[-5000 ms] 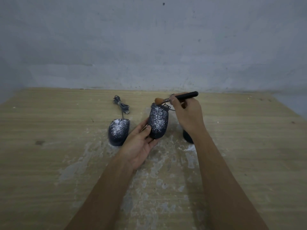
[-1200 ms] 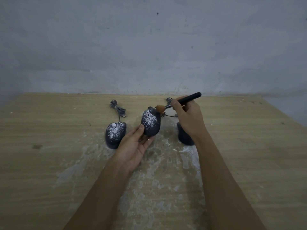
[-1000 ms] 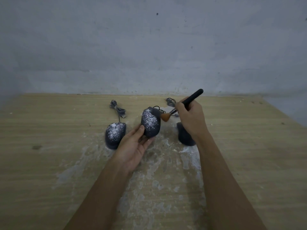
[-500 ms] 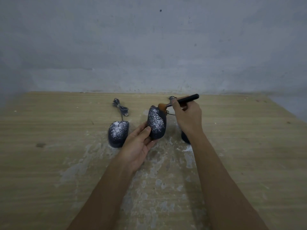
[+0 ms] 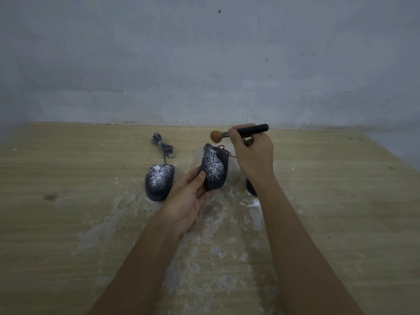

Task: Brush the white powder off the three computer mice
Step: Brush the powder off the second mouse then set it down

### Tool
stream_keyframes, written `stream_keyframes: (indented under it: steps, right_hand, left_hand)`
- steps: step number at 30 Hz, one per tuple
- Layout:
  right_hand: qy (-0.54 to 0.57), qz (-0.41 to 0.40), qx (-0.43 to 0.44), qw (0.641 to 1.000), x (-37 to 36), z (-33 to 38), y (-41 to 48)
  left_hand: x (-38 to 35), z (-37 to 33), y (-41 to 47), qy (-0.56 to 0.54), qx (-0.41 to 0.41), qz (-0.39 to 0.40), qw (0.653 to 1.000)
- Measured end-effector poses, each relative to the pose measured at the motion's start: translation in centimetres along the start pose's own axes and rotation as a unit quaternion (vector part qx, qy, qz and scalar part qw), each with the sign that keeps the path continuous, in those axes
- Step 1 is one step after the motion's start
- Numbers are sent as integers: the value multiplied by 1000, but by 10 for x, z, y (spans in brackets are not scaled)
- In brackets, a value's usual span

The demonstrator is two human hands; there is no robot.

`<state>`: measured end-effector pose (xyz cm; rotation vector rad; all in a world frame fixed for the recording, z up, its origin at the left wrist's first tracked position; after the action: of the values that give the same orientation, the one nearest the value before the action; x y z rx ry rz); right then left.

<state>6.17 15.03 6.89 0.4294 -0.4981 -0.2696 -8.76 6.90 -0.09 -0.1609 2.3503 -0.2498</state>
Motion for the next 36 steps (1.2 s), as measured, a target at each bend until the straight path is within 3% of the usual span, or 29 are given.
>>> stream_keyframes:
  steps: [6,12,17,22,25,27,32,36]
  right_hand:
    - [-6,58,2,998,-10,1,-4]
    - [15,-23,-33,999,4,-6,1]
    - [-9,64,2,998,-4,1,-2]
    - [32,-22,-34,999,9,-5,3]
    - [-30,56,-3,998,4,-5,2]
    - [-13,77,14,997,-1,-3,-1]
    - [24,-4,8,1000,8,-2,2]
    - [-25,63,21,997,1,0,-2]
  left_hand:
    - [-2,2,0,13,-1,11,1000]
    - [-2,2,0,12,-4,13,1000]
    - [-3,3,0,15,-9,15,1000]
    - [-2,3,0,9,-6,14,1000]
    - [-2,3,0,9,0,4,1000]
    - [-1,2,0,6,1,-1,1000]
    - [0,4,0,3,3,-4,1000]
    - [-1,4,1,8,-1,2,1000]
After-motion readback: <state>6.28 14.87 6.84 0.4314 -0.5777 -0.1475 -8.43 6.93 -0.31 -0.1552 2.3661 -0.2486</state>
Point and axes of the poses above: each hand's wrist, its own y-axis towards the middle knuckle, its own x-axis out of the back of the hand, z = x × y, the point moved 4 cm from there along y, towards the middle knuckle, and after that the axes turned 8 degrees about -y, right-handed, at the moved point
